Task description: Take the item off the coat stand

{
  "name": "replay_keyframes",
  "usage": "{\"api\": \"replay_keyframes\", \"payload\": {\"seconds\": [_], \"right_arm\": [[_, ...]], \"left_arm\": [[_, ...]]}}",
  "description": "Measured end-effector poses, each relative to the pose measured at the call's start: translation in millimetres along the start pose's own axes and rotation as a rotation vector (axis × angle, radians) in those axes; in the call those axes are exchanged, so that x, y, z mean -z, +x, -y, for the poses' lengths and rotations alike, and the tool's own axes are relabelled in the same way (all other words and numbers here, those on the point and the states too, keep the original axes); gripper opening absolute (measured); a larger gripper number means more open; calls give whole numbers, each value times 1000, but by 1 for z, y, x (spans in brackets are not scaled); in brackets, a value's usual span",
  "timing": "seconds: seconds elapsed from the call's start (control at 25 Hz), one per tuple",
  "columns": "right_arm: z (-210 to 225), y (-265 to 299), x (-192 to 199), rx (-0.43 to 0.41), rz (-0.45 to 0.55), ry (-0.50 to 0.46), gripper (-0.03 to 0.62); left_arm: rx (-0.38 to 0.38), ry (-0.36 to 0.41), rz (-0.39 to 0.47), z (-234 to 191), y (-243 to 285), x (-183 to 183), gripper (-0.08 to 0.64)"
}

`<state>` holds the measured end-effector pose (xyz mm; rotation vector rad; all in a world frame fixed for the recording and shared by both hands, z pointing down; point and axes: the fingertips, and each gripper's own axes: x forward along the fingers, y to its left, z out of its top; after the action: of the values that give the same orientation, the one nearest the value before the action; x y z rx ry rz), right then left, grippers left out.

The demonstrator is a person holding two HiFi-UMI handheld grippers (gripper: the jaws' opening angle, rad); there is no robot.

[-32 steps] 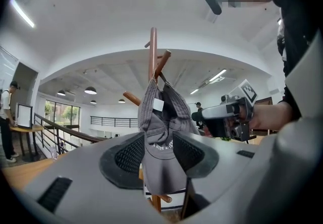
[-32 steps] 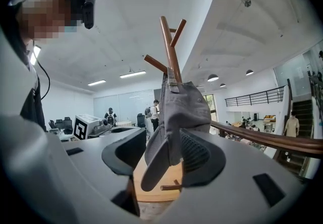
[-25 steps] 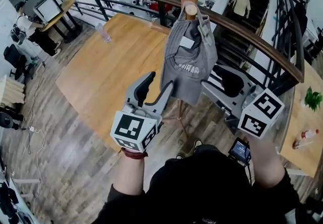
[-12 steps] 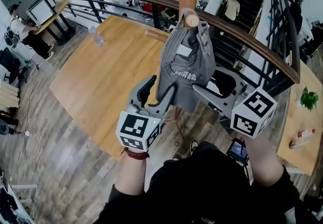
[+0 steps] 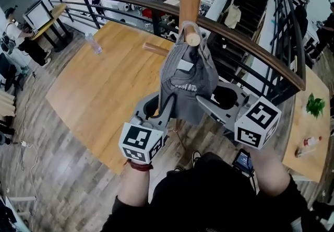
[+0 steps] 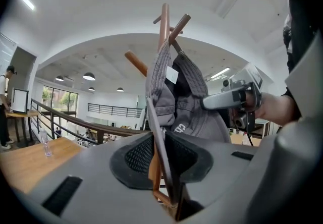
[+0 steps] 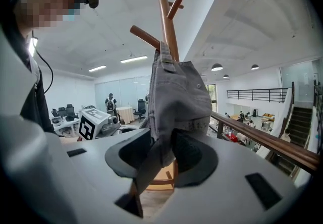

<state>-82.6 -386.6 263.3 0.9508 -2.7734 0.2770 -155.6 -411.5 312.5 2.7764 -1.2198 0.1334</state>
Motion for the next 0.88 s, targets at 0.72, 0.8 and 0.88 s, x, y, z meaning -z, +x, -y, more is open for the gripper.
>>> {"api": "replay_keyframes", "payload": {"seconds": [0.72, 0.8, 0.88], "right_arm": [[12, -15, -17, -34, -10, 31, 57], [10, -15, -16, -46, -14, 31, 55], [10, -18, -17, -65, -11, 37, 55]], "left_arm": [[-11, -9, 40, 17, -1, -26, 42], [-14, -15, 42, 18, -2, -25, 41], [-18, -14, 45, 20, -3, -28, 42]]}}
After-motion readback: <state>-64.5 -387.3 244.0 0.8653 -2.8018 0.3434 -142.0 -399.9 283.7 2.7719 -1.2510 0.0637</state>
